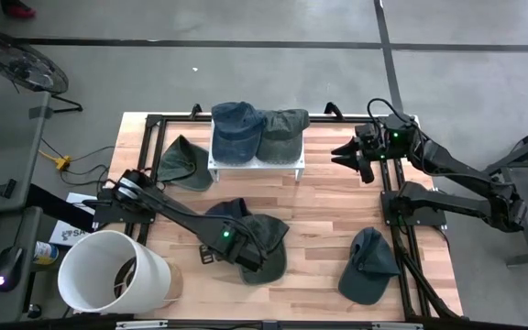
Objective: Pick & Place hat
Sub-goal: Stack the bottom gray cap on top of the other gray cap on the shelf
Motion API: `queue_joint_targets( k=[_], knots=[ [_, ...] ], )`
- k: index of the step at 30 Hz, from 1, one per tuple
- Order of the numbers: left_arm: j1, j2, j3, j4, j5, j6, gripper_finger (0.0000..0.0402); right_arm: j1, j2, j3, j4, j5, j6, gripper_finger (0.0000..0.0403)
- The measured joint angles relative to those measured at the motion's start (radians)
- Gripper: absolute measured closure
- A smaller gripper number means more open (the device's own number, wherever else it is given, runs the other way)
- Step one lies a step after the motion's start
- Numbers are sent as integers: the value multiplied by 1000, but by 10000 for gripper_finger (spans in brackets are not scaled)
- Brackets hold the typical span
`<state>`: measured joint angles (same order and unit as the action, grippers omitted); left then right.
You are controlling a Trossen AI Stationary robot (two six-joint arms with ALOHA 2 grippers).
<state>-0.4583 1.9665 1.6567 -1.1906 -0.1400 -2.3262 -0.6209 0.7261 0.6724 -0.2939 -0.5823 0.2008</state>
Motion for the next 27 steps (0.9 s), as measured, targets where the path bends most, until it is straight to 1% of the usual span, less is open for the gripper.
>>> queue_joint_targets(
  k=[7,12,14,16,18,24,25,27],
  knots=[
    [6,59,0,39,-36,-1,218,0,0,0,-7,0,-1,265],
    [8,65,1,79,-91,7,219,0,0,0,-18,0,-1,265],
    [7,67,0,71,-91,7,226,0,0,0,-20,0,-1,265],
    [6,67,1,74,-91,7,244,0,0,0,-24,0,-2,265],
    [6,67,1,71,-91,12,270,0,0,0,-24,0,-2,265],
    [6,67,1,74,-103,60,377,0,0,0,-24,0,-1,265],
    [6,67,1,74,-104,72,385,0,0,0,-24,-1,-1,265],
    [6,67,1,75,-105,88,386,0,0,0,-24,-6,1,265]
  ],
)
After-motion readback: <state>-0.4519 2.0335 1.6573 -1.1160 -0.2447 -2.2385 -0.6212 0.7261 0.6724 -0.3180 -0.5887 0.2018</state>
